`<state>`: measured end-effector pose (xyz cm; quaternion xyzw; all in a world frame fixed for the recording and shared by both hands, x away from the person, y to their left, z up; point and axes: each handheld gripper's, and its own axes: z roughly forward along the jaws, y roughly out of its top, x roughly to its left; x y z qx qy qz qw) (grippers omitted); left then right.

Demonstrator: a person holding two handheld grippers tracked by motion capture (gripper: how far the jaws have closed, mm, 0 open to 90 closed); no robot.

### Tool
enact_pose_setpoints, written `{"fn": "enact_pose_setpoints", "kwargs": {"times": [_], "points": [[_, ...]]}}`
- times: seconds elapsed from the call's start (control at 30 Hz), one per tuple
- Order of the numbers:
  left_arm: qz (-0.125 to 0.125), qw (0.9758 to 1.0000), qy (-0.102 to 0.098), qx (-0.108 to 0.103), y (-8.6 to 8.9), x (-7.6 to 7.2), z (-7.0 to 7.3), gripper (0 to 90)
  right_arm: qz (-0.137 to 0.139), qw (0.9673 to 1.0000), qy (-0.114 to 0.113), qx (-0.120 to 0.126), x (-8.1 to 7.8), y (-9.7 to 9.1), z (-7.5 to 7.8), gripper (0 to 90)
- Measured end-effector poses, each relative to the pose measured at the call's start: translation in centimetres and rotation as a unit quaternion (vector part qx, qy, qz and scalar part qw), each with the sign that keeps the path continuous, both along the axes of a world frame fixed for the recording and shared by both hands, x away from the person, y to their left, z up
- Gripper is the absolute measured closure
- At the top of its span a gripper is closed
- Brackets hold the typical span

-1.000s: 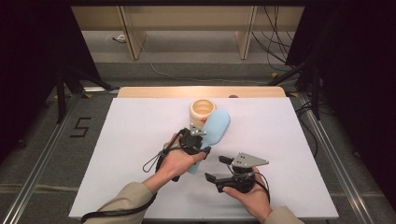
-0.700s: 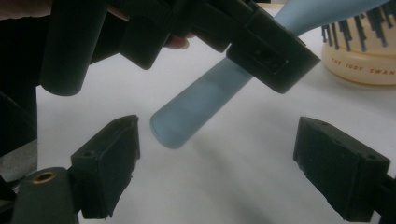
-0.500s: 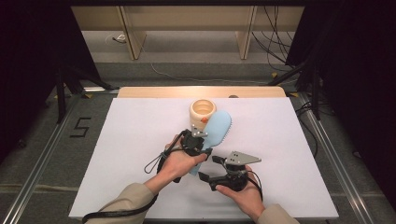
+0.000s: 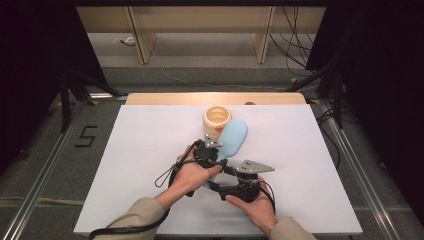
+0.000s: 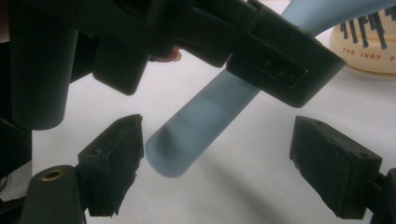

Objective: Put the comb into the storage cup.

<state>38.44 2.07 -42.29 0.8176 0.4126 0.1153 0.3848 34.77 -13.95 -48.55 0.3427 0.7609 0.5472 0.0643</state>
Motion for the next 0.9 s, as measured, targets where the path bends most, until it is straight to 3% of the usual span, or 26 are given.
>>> {"fn": "enact_pose_setpoints", "kwargs": {"times": [0.63, 0.9], "points": [[0.01, 0.9999, -0.009, -0.01, -0.27, -0.08, -0.07, 69.6, -0.025, 0.9996, 0.012, 0.011, 0.53, 0.59, -0.04, 21.4], [0.014, 0.9997, -0.014, -0.015, -0.22, -0.13, -0.01, 69.6, -0.03, 0.9993, 0.016, 0.015, 0.65, 0.99, -0.15, 26.5]]}}
